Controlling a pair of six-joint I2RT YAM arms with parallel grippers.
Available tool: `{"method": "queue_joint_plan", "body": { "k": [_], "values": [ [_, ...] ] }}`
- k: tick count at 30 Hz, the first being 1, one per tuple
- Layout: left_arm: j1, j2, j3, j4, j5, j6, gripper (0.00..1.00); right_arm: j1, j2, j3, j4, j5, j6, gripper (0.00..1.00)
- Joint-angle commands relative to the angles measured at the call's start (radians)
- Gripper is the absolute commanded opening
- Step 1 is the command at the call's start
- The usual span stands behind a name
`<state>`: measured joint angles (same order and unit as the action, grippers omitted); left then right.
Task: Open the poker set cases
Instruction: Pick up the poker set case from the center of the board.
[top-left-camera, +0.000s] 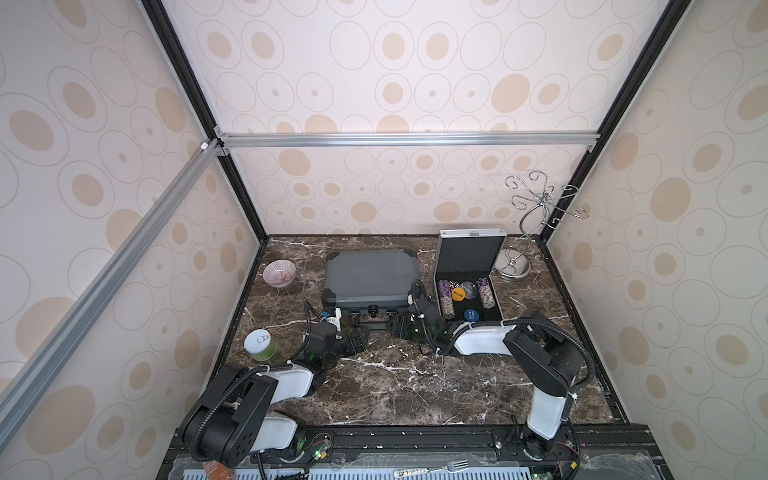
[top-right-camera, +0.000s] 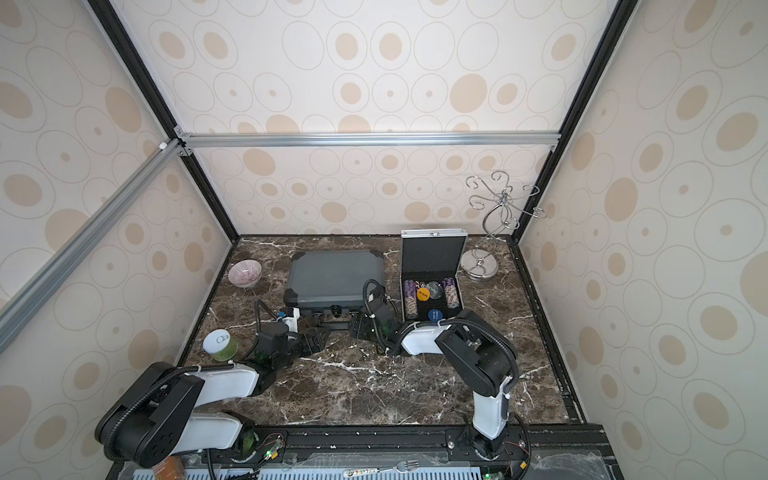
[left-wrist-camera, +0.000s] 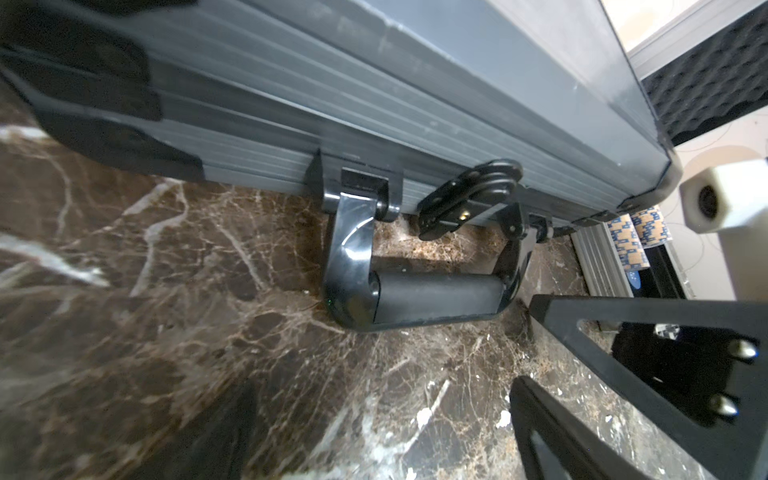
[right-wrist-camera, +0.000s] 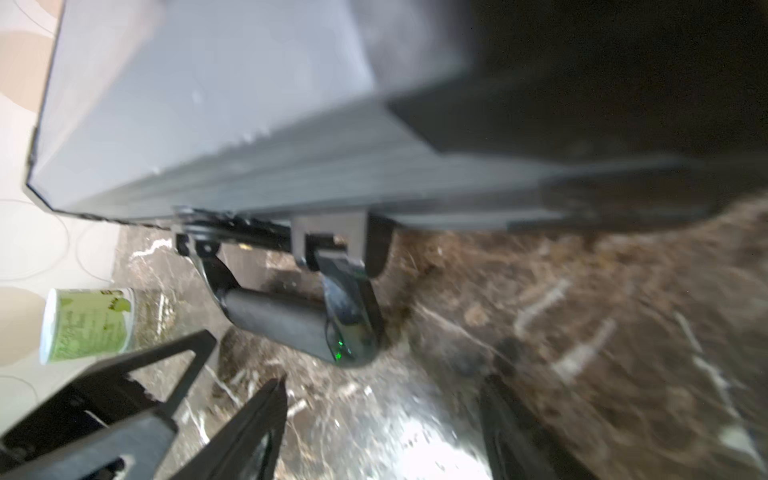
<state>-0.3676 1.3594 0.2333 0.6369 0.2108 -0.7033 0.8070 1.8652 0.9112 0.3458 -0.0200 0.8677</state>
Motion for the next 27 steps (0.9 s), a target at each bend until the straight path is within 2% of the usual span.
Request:
{"method": "queue_joint_plan", "body": {
  "k": [1,6,14,27],
  "values": [
    [0.019,0.022,0.024,0.087,0.052,-0.023,0.93,0.007,0.033,0.016,0.003,0.011,0.031,0.76],
    [0.055,0.073,-0.002,0.192,0.124,-0.066,0.91,0.007,0.059,0.047,-0.002,0.002,0.033,0.75],
    [0.098,0.19,-0.031,0.395,0.241,-0.153,0.82,0.006,0.072,0.064,-0.005,-0.002,0.037,0.73],
    [0.105,0.263,-0.041,0.501,0.285,-0.209,0.77,0.007,0.103,0.101,-0.015,-0.024,0.04,0.7]
  ]
}}
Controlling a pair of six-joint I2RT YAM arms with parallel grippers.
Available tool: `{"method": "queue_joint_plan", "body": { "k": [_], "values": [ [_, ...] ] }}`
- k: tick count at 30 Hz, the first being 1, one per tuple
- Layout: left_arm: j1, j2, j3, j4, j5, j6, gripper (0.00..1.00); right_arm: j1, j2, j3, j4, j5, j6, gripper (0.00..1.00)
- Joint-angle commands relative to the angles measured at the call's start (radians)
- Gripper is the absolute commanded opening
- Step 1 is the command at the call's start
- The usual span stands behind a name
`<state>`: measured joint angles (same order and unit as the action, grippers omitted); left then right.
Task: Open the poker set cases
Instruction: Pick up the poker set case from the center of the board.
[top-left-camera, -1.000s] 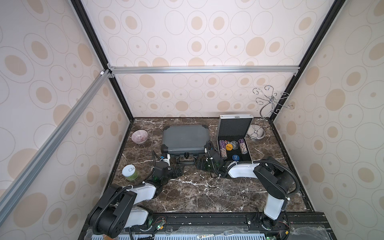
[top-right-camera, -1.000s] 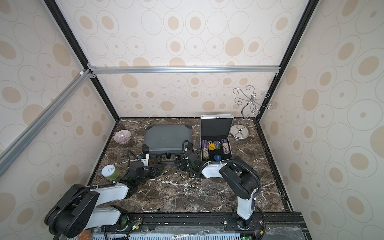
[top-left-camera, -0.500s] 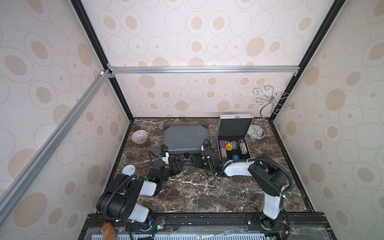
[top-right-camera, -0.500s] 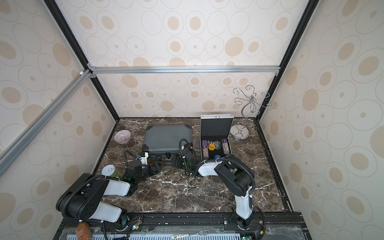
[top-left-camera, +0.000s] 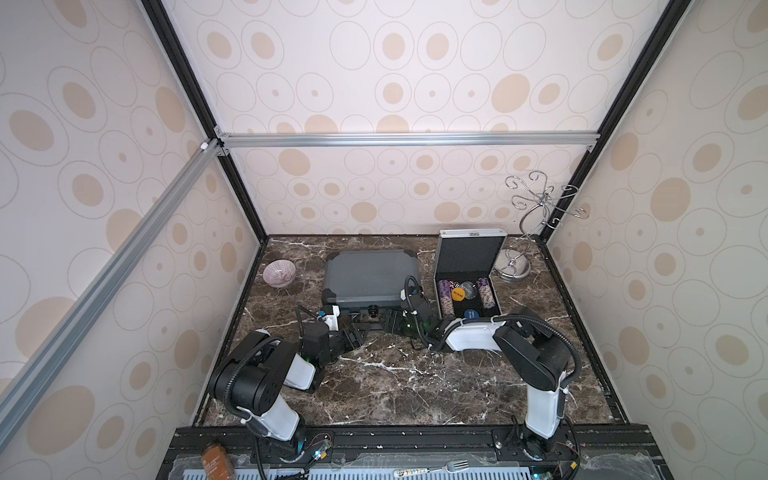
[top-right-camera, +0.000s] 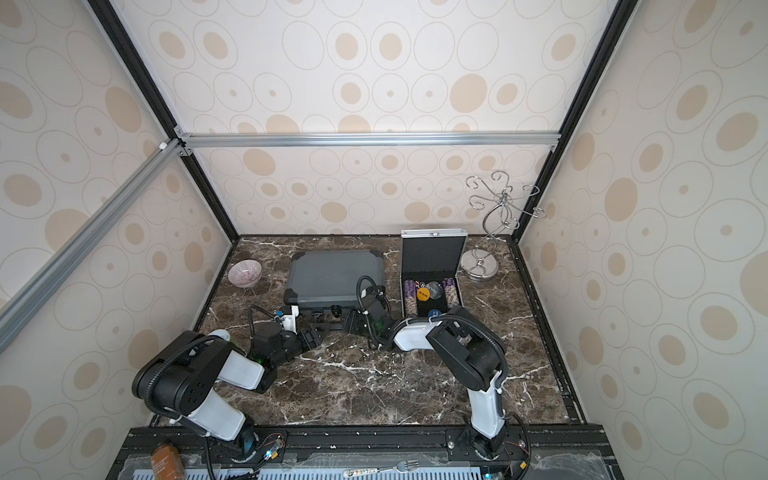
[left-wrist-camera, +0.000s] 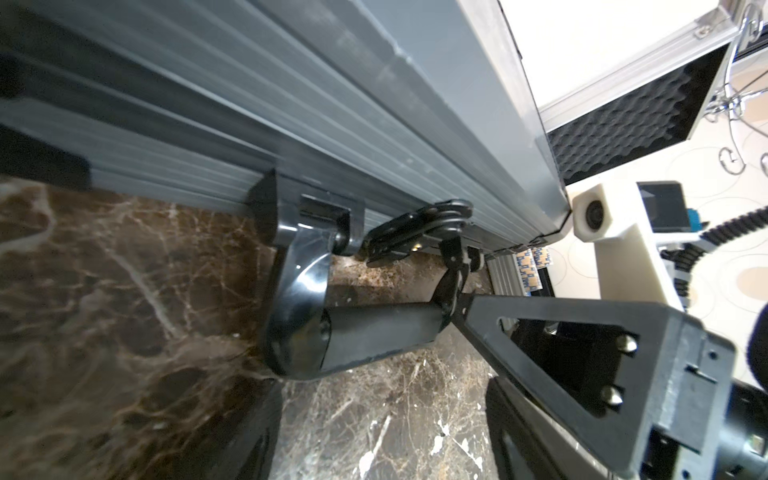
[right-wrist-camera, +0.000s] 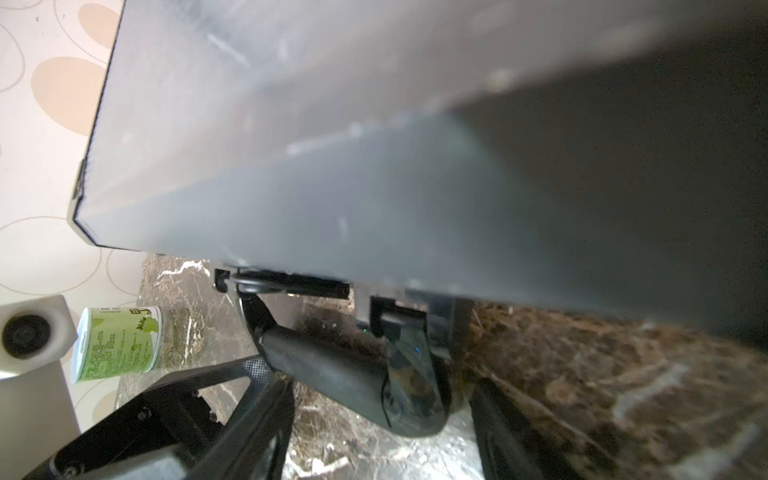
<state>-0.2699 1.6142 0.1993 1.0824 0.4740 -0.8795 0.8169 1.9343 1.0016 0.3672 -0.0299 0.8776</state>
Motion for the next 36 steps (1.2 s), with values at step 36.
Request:
{"method": "queue_joint_plan", "body": {
  "k": [36],
  "values": [
    [0.047,0.138,-0.03,0.279,0.077,-0.195,0.74,-0.003,-0.009,-0.019,0.059,-0.07,0.079,0.68]
  ]
}}
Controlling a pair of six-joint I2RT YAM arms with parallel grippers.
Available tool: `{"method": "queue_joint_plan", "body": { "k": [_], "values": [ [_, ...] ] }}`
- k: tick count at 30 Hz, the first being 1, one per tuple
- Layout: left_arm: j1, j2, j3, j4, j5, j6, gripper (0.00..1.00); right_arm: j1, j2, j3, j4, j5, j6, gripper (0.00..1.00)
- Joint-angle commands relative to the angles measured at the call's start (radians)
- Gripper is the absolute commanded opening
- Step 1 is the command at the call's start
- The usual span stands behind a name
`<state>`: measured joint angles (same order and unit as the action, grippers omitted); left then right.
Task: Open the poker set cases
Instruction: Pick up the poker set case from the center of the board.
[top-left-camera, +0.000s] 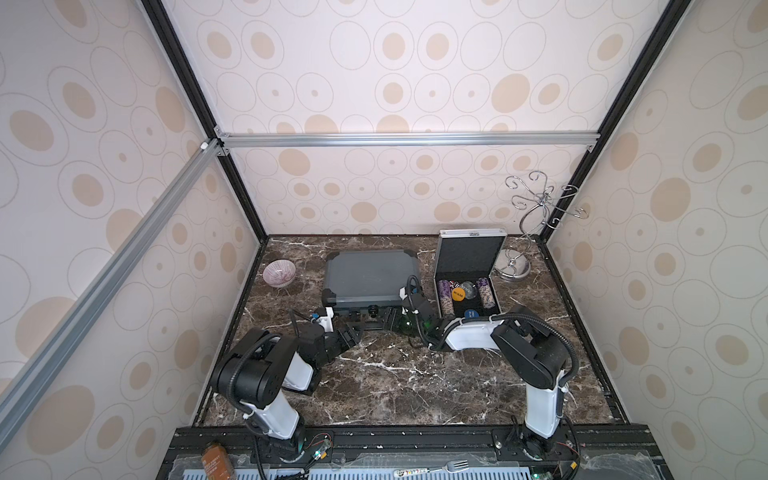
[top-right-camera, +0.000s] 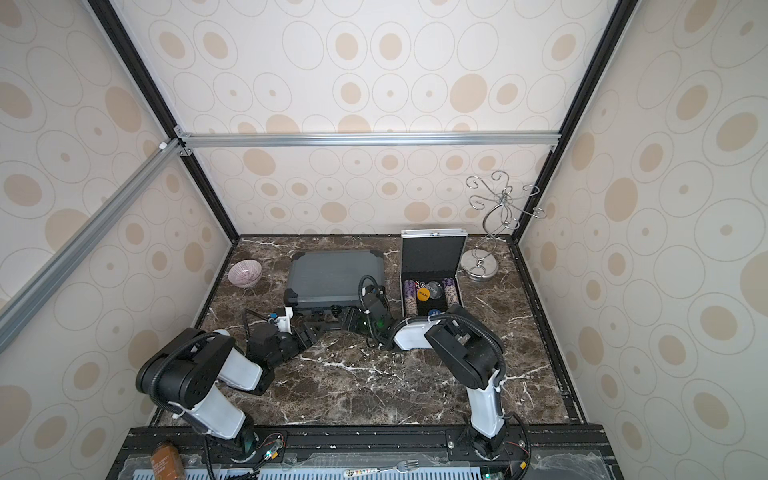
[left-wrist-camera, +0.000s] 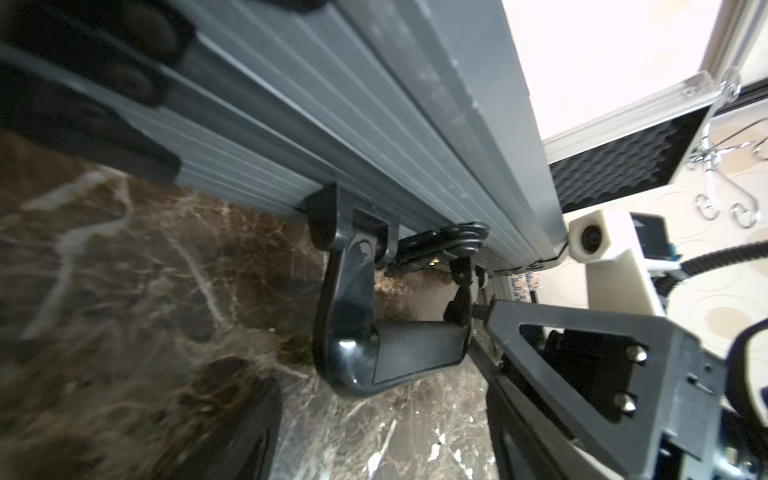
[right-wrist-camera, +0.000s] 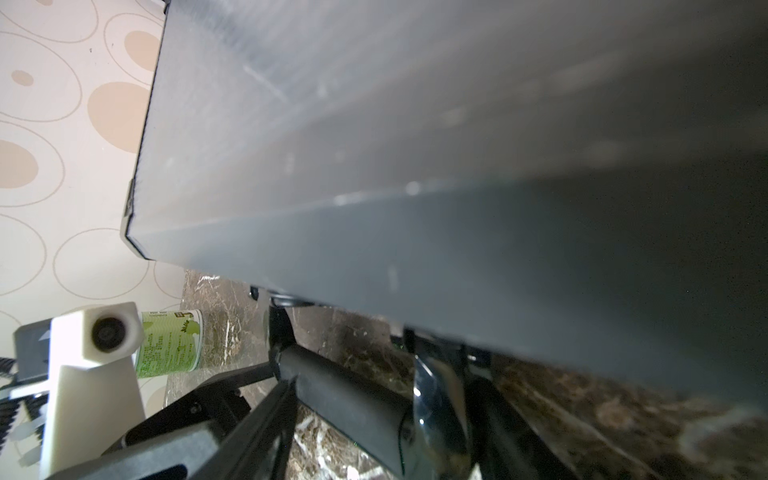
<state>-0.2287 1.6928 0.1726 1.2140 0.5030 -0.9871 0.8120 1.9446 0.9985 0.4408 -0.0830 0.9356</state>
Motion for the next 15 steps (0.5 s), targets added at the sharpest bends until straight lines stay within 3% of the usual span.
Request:
{"method": "queue_joint_plan", "body": {
  "k": [1,11,15],
  "values": [
    [0.006,0.089,-0.007,0.194,0.053,-0.11,0.73,0.003,-0.021,-0.017,-0.015,-0.015,0.021,0.68],
    [0.006,0.391,-0.036,0.627,0.074,-0.313,0.63,0.002,-0.027,-0.017,-0.027,-0.011,0.017,0.68],
    [0.005,0.418,-0.034,0.627,0.08,-0.311,0.6,0.001,-0.025,-0.017,-0.031,-0.011,0.02,0.68]
  ]
}}
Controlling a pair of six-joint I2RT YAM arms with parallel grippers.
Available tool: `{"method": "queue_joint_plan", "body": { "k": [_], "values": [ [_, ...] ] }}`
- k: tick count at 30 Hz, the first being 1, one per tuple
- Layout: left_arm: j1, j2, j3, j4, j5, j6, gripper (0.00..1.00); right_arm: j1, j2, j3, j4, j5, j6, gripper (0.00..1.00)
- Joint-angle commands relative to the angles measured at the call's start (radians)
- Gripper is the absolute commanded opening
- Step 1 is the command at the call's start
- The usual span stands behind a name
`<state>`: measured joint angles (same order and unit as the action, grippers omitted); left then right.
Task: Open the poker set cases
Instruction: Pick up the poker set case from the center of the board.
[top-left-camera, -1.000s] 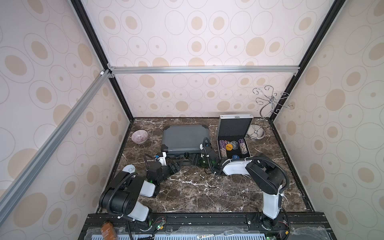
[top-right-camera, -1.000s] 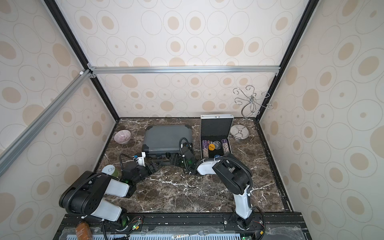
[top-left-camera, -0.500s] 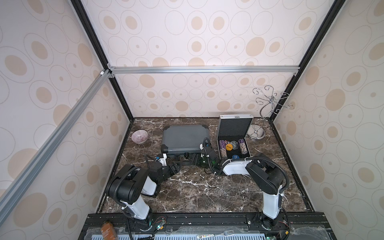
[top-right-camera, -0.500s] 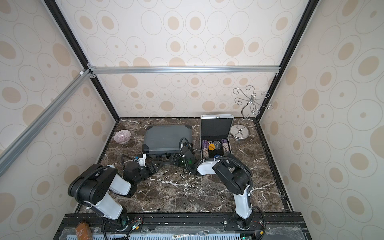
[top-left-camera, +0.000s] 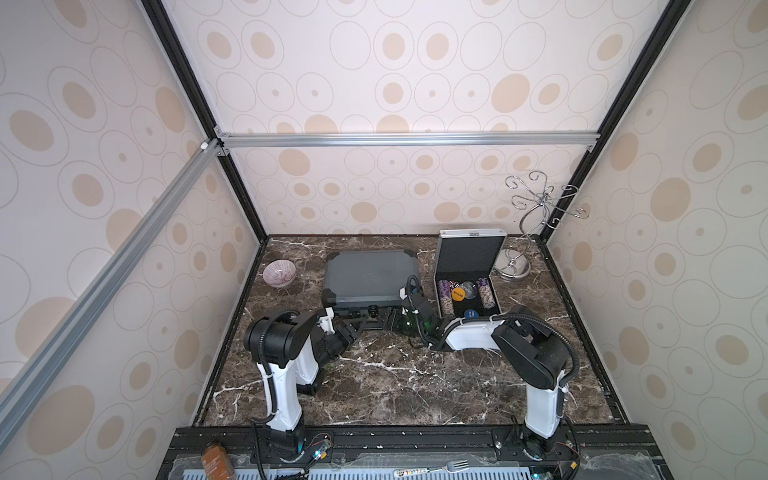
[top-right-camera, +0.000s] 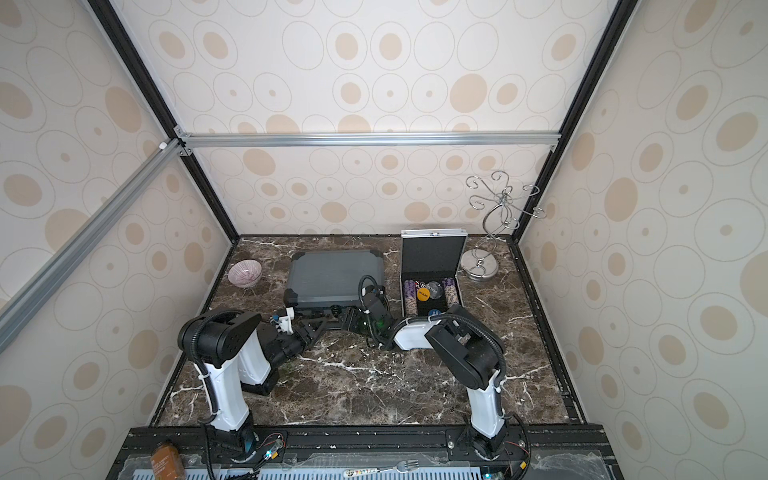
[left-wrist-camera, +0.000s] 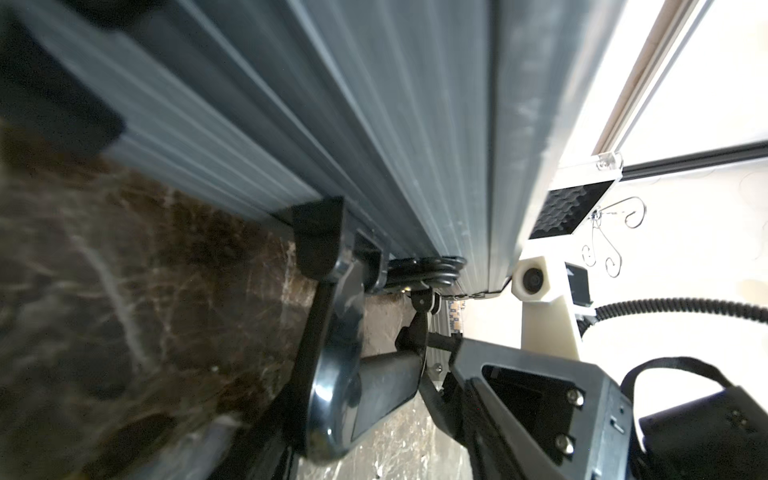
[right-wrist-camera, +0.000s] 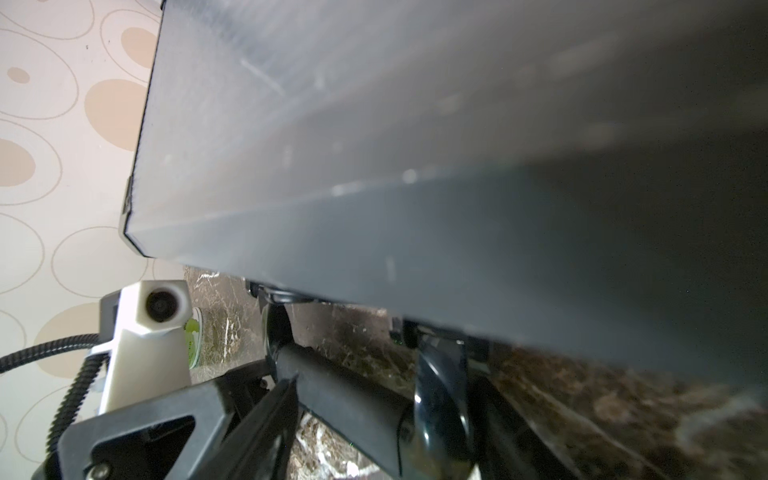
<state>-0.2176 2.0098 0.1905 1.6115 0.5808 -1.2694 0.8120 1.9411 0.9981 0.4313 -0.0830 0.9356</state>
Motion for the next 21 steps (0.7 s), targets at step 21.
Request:
{"method": "queue_joint_plan", "body": {
  "k": [21],
  "values": [
    [-0.006,0.13,-0.006,0.229,0.011,-0.031,0.36,0.009,-0.021,-0.008,-0.035,-0.008,0.019,0.68]
  ]
}}
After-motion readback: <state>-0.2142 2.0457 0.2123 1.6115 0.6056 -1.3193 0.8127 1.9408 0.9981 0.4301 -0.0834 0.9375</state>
